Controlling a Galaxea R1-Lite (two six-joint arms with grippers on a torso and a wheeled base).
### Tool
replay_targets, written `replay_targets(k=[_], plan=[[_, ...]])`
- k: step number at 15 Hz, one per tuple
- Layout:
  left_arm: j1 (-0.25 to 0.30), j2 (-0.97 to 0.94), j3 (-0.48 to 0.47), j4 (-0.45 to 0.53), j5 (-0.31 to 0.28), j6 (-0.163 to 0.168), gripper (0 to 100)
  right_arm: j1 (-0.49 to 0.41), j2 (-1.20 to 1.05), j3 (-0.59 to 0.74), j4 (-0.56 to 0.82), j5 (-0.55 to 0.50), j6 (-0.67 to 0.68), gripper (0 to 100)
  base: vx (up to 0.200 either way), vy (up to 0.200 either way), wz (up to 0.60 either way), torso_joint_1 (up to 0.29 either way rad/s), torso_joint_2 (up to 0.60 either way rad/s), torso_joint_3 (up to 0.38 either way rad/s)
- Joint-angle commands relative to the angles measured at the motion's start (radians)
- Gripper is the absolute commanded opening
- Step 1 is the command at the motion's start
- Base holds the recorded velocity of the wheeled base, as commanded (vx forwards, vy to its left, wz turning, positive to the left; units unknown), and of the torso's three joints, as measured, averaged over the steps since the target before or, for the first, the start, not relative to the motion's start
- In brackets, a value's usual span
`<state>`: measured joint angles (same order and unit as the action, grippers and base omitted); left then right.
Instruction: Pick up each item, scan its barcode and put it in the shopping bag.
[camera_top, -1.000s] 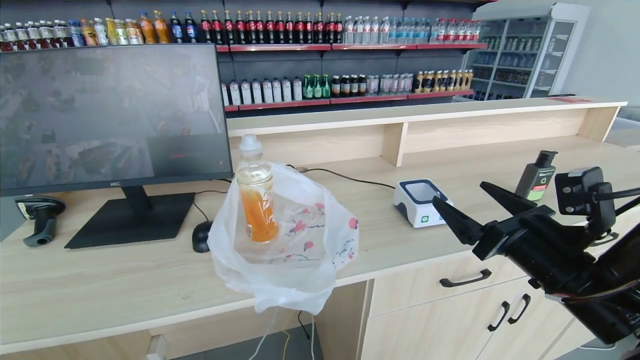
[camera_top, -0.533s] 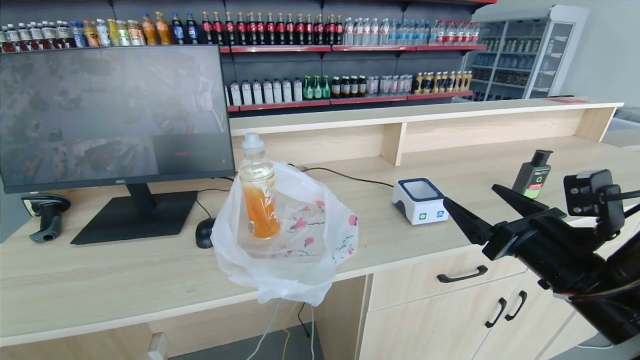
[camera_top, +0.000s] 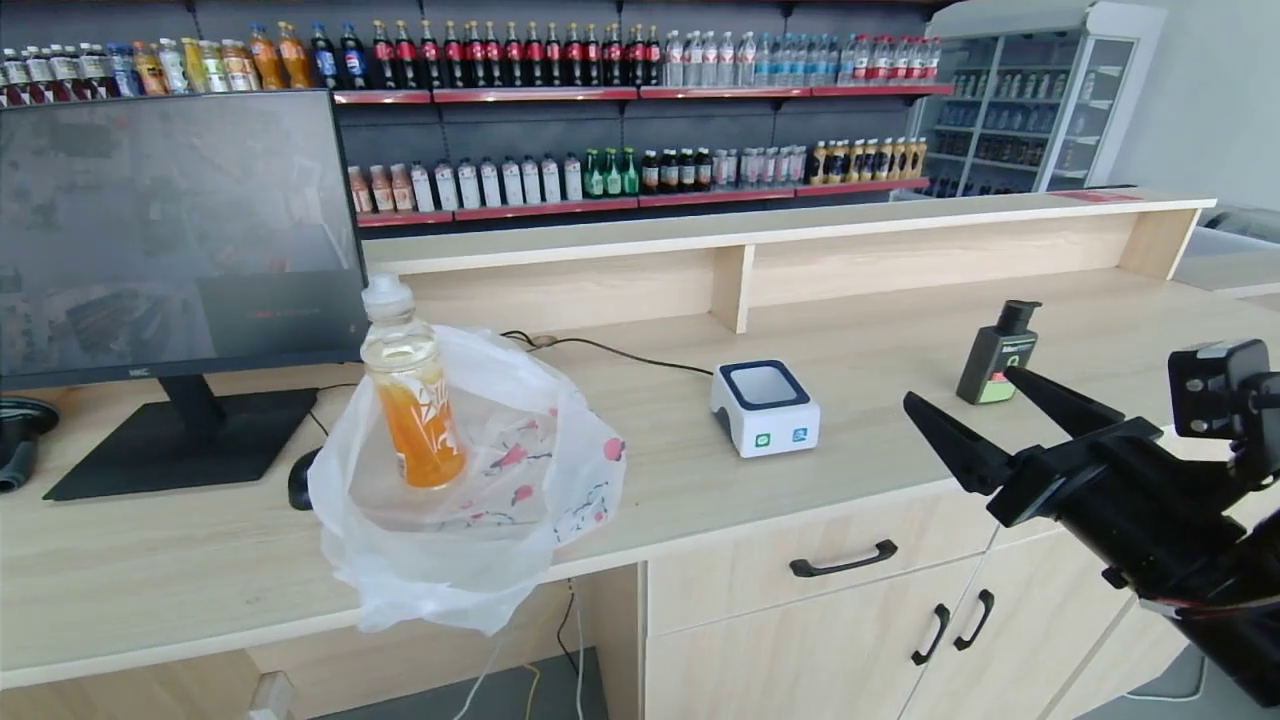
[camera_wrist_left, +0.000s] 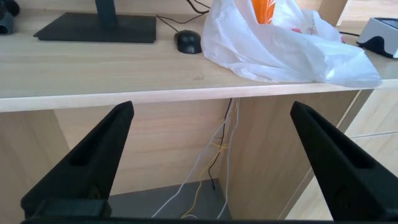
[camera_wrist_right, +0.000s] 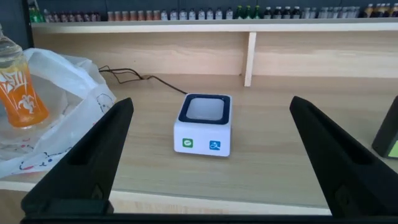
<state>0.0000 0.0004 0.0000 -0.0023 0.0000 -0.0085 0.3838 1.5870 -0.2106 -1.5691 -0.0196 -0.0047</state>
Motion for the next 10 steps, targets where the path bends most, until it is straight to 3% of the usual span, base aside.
replay_targets(k=[1,4,7,10], plan=[[0.000,0.000,0.000,-0.001,0.000,-0.001,100,0.001,-0.001,0.004,-0.002,0.000,0.000,100,0.000,-0.200,0.00,-0.002,0.00,0.007],[0.000,0.000,0.000,-0.002,0.002,-0.001,100,0.000,0.010,0.010,-0.002,0.000,0.002,100,0.000,-0.200,0.00,0.004,0.00,-0.001],[0.000,0.000,0.000,-0.002,0.000,-0.001,100,0.000,0.013,0.011,-0.002,0.000,0.002,100,0.000,-0.200,0.60,0.002,0.00,0.005],[0.000,0.000,0.000,-0.002,0.000,-0.001,100,-0.013,0.022,0.020,-0.002,0.000,0.003,100,0.000,-0.200,0.00,0.001,0.00,0.005]])
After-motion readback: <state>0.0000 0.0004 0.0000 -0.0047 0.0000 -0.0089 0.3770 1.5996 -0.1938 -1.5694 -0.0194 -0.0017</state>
